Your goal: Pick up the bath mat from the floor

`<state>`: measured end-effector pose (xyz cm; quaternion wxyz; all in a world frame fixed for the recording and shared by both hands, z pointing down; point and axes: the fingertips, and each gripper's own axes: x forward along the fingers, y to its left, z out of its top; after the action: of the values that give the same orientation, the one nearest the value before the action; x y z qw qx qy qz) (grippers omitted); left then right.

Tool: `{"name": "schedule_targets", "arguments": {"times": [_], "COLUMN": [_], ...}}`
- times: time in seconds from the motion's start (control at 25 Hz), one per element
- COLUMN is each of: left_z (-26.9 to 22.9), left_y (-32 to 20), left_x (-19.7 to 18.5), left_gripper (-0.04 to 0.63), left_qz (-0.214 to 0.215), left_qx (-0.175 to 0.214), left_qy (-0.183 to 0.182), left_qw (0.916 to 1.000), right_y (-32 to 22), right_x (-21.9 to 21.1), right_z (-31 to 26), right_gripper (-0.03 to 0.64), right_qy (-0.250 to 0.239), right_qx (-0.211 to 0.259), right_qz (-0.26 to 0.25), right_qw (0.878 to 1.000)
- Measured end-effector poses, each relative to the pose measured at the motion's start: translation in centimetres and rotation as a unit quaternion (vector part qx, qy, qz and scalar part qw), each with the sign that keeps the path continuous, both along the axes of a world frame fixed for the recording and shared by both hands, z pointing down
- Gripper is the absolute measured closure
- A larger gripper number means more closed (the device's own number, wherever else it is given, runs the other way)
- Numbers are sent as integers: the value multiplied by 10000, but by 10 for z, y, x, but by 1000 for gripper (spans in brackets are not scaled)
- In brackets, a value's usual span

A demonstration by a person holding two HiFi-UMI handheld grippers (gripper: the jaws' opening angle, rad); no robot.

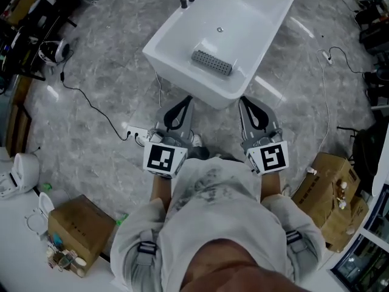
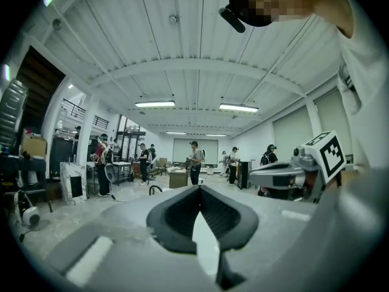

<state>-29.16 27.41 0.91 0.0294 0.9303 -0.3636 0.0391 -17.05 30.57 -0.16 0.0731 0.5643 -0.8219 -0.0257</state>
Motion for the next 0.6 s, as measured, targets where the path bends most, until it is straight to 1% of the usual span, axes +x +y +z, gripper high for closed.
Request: {"name": "schedule_targets", "arguments": {"times": [0.12,0.2,0.32,0.36,0.4,0.48,0.52,0.6], "left_z": [-1,-1,0,1,2,7,6,1], "left_y": [-26,-39,-53,-58,-63,-75,-82,-92], "left_x": [1,5,14,18,22,29,34,46], "left_gripper": [592,592,592,592,592,592,592,592], "left_qz": [251,374,645,696,725,749,740,740], "left_qx": [32,-15,101,56,-28,-162,-155,22], "left_qy": [77,150,161,176,152,-11,-18,116], "left_qw": [9997,9992,9977,9974,9972,9971,9971,9972], "right_y": [-16,-23,-35,-40,-46,-57,-62,-72], "right_x": [4,9,14,17,20,26,30,40], "right_z": [3,6,5,4,3,2,2,3], "right_gripper": [615,615,615,615,615,615,615,615], "right_qy": [66,101,159,177,188,186,174,140], "right_qx": [-51,-107,-110,-95,-80,-52,-37,-23], "right_qz": [314,488,646,685,716,743,737,706], "right_qw": [9995,9987,9977,9975,9972,9971,9971,9974]}}
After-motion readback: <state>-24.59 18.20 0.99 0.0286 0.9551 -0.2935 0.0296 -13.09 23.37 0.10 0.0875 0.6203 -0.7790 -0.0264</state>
